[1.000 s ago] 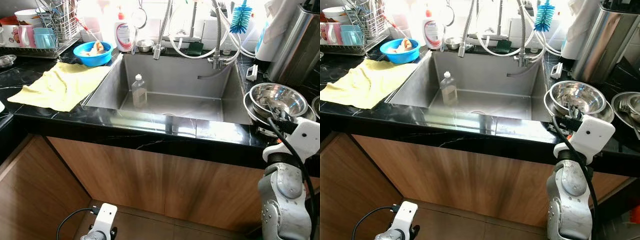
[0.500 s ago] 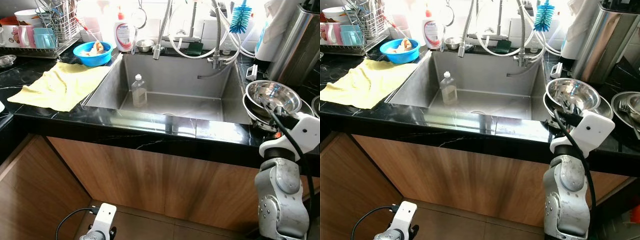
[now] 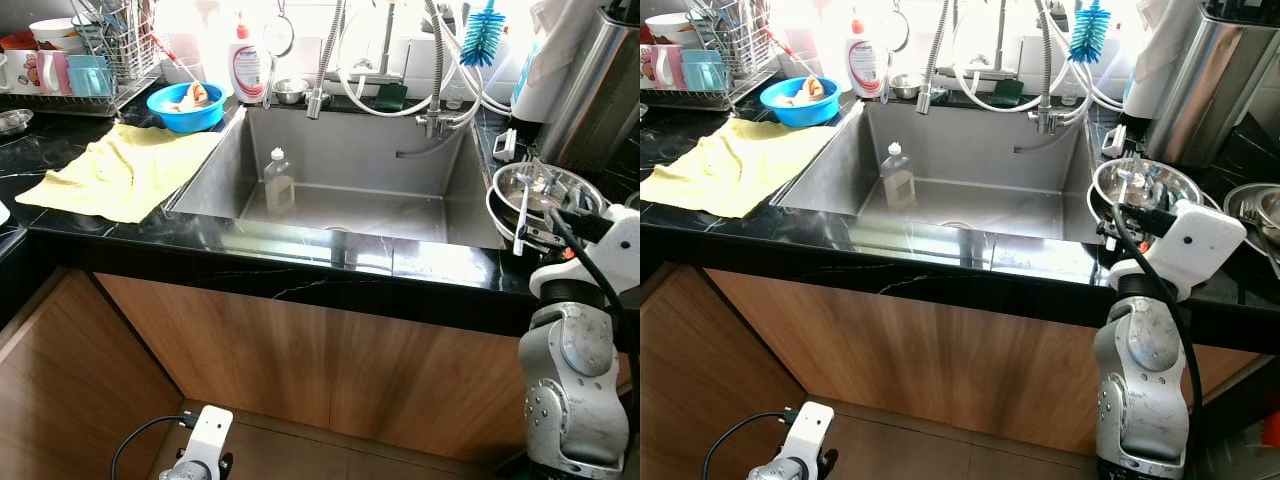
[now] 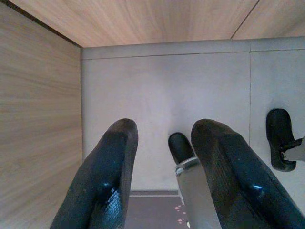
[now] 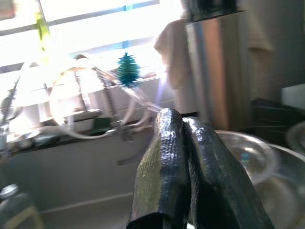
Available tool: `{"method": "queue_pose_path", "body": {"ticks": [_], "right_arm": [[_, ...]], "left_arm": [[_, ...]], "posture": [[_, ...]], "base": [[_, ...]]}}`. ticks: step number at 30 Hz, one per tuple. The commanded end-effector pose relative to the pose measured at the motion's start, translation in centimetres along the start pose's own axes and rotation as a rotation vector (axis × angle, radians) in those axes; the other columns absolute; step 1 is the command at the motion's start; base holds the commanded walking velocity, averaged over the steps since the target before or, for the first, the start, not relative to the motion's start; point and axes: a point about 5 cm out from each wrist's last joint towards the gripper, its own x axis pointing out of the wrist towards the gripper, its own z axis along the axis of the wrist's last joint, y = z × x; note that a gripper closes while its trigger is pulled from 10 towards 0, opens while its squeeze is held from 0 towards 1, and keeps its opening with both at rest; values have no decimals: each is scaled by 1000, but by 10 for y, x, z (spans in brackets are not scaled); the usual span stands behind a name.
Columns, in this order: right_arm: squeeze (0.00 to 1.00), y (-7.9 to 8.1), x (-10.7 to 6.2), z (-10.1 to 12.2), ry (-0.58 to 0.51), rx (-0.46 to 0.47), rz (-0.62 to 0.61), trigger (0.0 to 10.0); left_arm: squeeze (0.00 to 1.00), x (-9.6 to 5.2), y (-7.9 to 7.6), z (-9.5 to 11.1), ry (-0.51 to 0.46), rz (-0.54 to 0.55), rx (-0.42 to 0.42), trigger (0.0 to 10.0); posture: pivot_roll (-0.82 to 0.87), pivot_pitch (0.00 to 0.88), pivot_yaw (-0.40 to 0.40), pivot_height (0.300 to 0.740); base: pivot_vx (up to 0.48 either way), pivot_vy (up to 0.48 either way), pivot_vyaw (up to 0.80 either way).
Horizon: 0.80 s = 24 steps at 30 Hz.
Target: Kitchen organization
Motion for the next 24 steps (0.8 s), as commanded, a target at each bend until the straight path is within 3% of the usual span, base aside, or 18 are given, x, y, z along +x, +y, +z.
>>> {"method": "queue_pose_path", "body": {"ticks": [1,6,11,24], "right_arm": [[0,9,1,12,-42,-5,58,10000],[0,3,1,10,-26,6,11,10000],[0,-17,-3,-7,74,-37,-110,10000],[0,-25,-3,-4,47,-9,-170,10000]], "left_arm": [[0,0,2,-2,11,11,9,10000],[0,0,3,-2,8,11,5,10000],[0,-1,2,-3,9,10,9,10000],[0,-1,4,-4,8,15,11,10000]], "posture": [[-137,0,23,740],[-138,0,23,740],[-138,0,23,740],[-137,0,26,740]], "base": [[0,0,0],[0,0,0],[0,0,0],[0,0,0]]}}
